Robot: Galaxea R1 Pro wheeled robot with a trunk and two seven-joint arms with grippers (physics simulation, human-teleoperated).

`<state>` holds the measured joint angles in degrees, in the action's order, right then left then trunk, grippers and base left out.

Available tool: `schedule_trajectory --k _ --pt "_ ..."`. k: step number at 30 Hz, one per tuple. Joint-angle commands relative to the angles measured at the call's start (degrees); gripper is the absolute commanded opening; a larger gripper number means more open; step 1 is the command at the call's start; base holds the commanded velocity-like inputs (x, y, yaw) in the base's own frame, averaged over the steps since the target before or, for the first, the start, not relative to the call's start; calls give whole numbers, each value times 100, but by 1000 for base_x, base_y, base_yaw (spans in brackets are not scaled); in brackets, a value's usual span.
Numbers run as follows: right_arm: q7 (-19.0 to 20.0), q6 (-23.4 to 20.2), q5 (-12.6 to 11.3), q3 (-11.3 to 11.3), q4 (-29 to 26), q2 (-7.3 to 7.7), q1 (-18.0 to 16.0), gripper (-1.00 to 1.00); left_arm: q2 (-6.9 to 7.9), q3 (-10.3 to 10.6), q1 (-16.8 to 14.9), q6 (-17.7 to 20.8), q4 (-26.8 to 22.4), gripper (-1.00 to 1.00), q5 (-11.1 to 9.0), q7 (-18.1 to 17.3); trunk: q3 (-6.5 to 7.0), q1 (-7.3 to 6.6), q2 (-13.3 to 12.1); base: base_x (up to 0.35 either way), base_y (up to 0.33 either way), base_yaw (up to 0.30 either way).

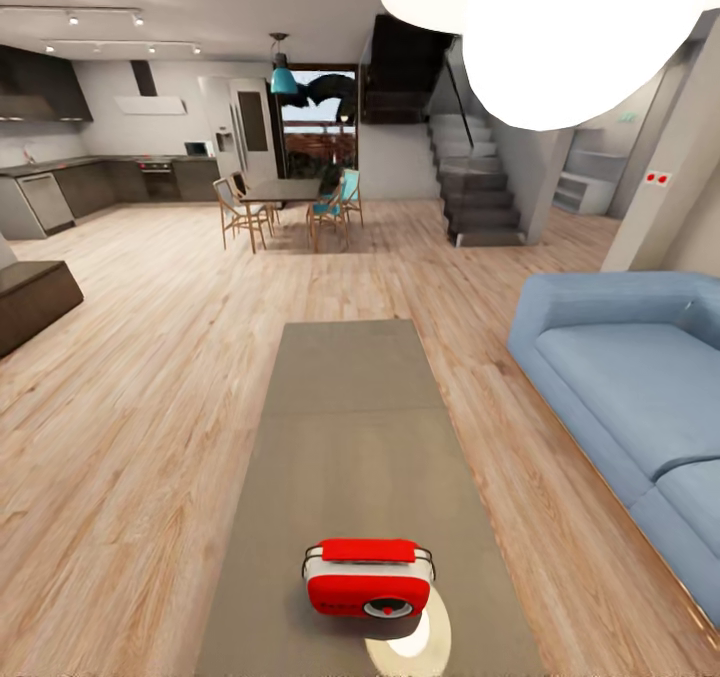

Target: Turn on the radio receiver that's on the table in the living room.

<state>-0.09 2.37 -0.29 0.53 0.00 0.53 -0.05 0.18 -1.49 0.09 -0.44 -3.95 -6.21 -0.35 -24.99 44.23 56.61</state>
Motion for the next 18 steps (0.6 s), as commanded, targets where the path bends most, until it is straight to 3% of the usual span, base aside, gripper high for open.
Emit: schedule_trajectory --k 1,18 --pt "0 0 1 0 0 0 1 100 0 0 0 0 0 100 -1 0 -10 0 0 0 0 0" --pt "0 0 -5 0 0 0 0 100 0 0 0 -3 0 100 -1 0 -167 0 0 0 0 0"
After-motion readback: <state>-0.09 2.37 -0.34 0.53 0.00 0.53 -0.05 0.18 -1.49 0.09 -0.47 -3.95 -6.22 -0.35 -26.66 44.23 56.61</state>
